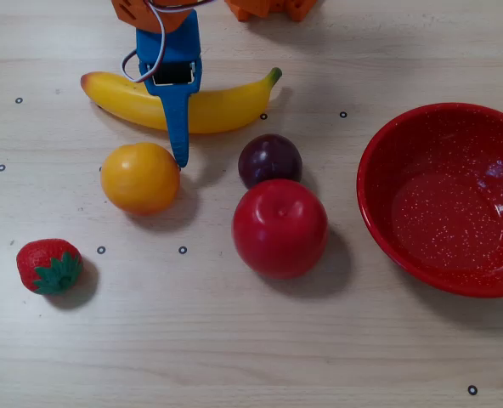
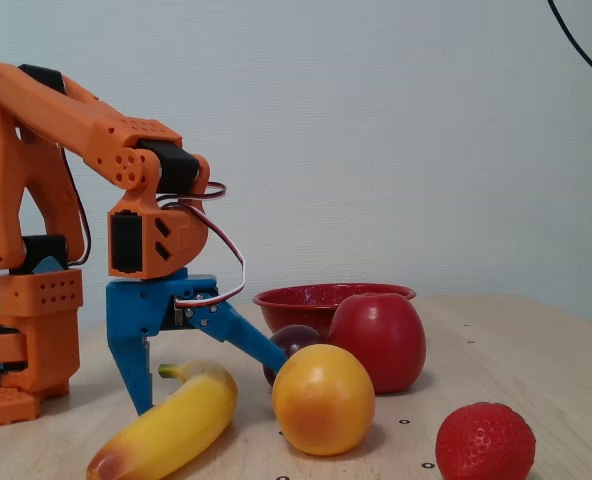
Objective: Put the banana in the red bowl.
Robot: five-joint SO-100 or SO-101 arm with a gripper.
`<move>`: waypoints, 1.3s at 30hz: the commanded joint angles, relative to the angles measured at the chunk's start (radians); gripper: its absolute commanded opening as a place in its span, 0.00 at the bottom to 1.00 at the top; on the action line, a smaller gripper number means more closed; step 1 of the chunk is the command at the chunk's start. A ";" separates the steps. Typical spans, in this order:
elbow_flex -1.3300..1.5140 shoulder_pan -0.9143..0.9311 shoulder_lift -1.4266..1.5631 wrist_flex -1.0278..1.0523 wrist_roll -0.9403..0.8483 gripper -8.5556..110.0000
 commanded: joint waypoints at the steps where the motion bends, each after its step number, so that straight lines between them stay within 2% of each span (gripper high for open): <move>1: -0.006 -0.043 0.012 -0.037 0.031 0.48; 6: -0.003 -0.043 0.012 -0.037 0.032 0.43; 13: 0.000 -0.043 0.012 -0.046 0.031 0.41; 27: 0.000 -0.037 0.012 -0.052 0.026 0.31; 30: 0.002 -0.034 0.015 -0.052 0.023 0.26; 36: -0.002 -0.034 0.021 -0.051 0.011 0.09; 39: -0.020 -0.038 0.029 -0.015 0.011 0.07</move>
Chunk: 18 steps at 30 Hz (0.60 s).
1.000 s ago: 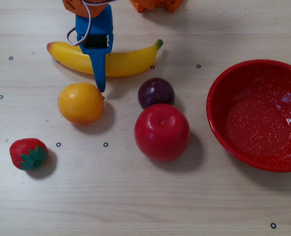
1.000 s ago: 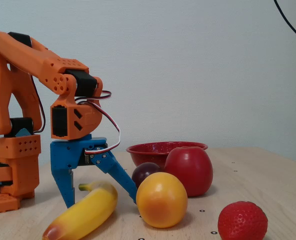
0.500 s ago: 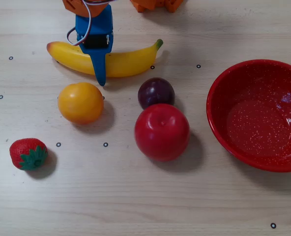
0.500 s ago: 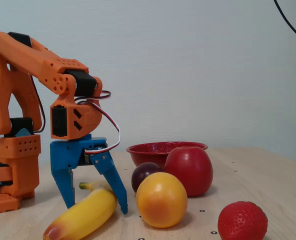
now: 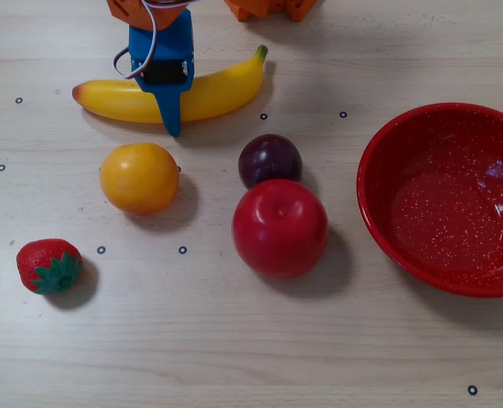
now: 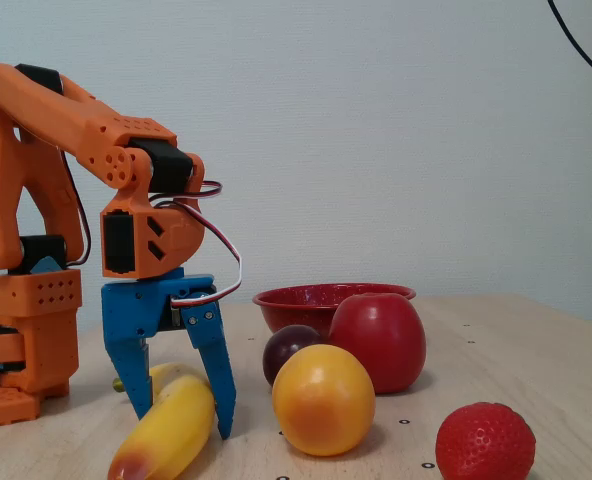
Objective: Put the banana in the red bowl.
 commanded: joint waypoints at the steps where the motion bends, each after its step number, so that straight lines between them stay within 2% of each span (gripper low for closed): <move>1: -0.041 -0.017 0.031 0.049 0.003 0.07; 9: -0.327 -0.052 0.104 0.463 -0.074 0.07; 18: -0.690 -0.049 0.130 0.744 -0.133 0.07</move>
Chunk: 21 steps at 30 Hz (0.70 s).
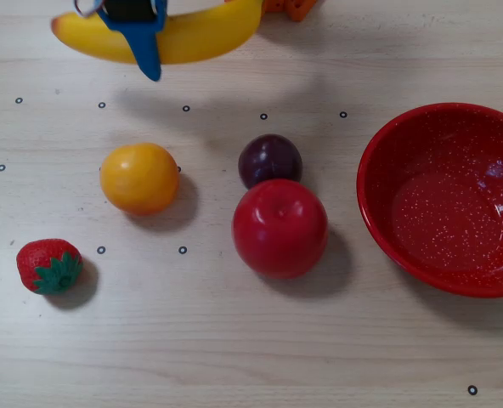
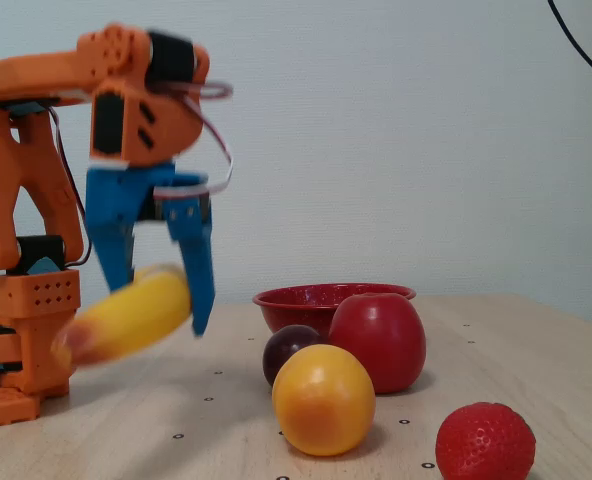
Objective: Put the banana in the red bowl.
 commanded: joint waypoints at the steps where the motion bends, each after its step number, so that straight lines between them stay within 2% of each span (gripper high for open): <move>1: -0.199 0.014 0.092 0.066 -0.060 0.07; 9: -0.440 0.186 0.123 0.138 -0.210 0.07; 21: -0.448 0.663 0.221 0.029 -0.468 0.07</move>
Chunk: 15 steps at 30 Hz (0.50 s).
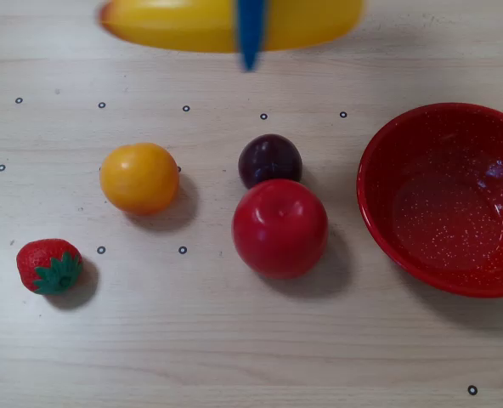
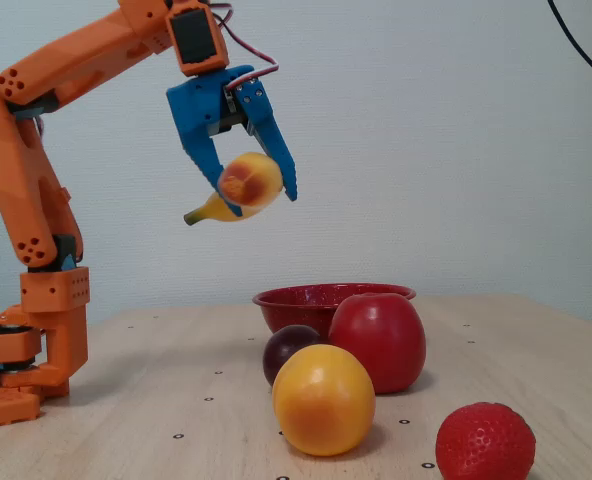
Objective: Put the banana in the red bowl.
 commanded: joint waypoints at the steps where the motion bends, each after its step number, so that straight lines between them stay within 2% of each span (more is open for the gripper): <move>1: -0.077 0.077 0.106 -0.060 -0.084 0.07; 8: 0.034 0.327 0.169 -0.253 -0.160 0.07; 15: 0.238 0.482 0.153 -0.589 -0.135 0.07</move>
